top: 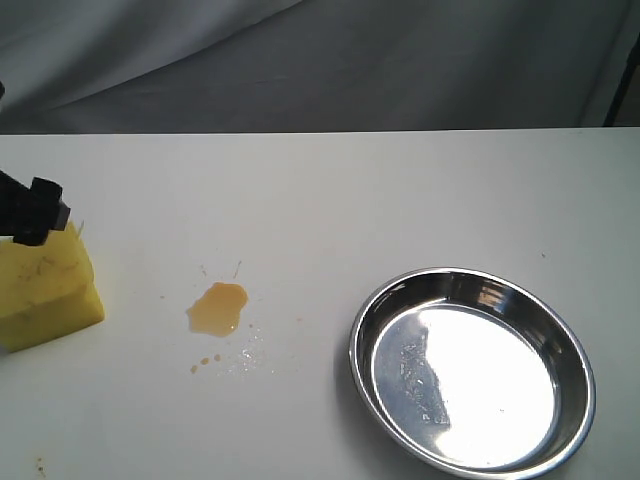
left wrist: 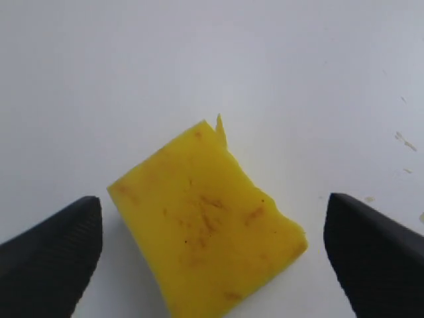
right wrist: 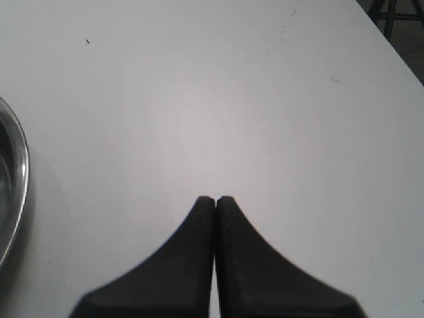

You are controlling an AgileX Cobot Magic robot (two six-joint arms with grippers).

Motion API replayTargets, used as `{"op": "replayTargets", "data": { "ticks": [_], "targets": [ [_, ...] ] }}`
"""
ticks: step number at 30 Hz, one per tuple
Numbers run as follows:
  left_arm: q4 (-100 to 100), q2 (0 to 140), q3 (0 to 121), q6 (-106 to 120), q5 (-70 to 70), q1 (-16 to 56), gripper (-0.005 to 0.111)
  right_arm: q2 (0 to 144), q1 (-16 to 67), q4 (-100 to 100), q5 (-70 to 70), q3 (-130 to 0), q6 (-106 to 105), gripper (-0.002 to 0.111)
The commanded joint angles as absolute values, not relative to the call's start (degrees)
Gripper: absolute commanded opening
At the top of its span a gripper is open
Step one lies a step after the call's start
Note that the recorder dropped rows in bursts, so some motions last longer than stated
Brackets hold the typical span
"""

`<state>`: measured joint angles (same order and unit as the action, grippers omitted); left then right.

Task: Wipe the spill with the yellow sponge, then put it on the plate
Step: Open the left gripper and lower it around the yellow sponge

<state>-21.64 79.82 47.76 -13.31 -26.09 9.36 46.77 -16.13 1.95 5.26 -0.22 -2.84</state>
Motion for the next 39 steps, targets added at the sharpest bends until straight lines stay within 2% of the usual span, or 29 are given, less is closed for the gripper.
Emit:
{"op": "replayTargets", "data": {
  "ticks": [1, 7, 17, 34, 36, 39],
  "targets": [
    [-21.99, 83.15, 47.45, -14.94, -24.31, 9.59, 0.086, 46.91, -16.57, 1.96, 6.16, 0.00, -2.57, 0.000],
    [-21.57, 90.17, 48.88, -19.64, -24.20, 6.59, 0.086, 46.91, -16.57, 1.96, 6.16, 0.00, -2.57, 0.000],
    [-23.67, 91.20, 51.39, -23.66, -26.50, -0.60, 0.086, 46.91, -16.57, 1.96, 6.16, 0.00, -2.57, 0.000],
    [-23.75, 91.20, 51.39, -25.65, -25.86, -0.69, 0.086, 46.91, -16.57, 1.96, 6.16, 0.00, -2.57, 0.000],
    [-20.19, 91.20, 51.39, -25.65, -25.75, -0.69, 0.089, 46.91, -16.57, 1.96, 6.16, 0.00, -2.57, 0.000],
    [-14.79, 91.20, 51.51, -24.95, -25.03, -0.69, 0.100, 46.91, -16.57, 1.96, 6.16, 0.00, -2.57, 0.000]
  ]
}}
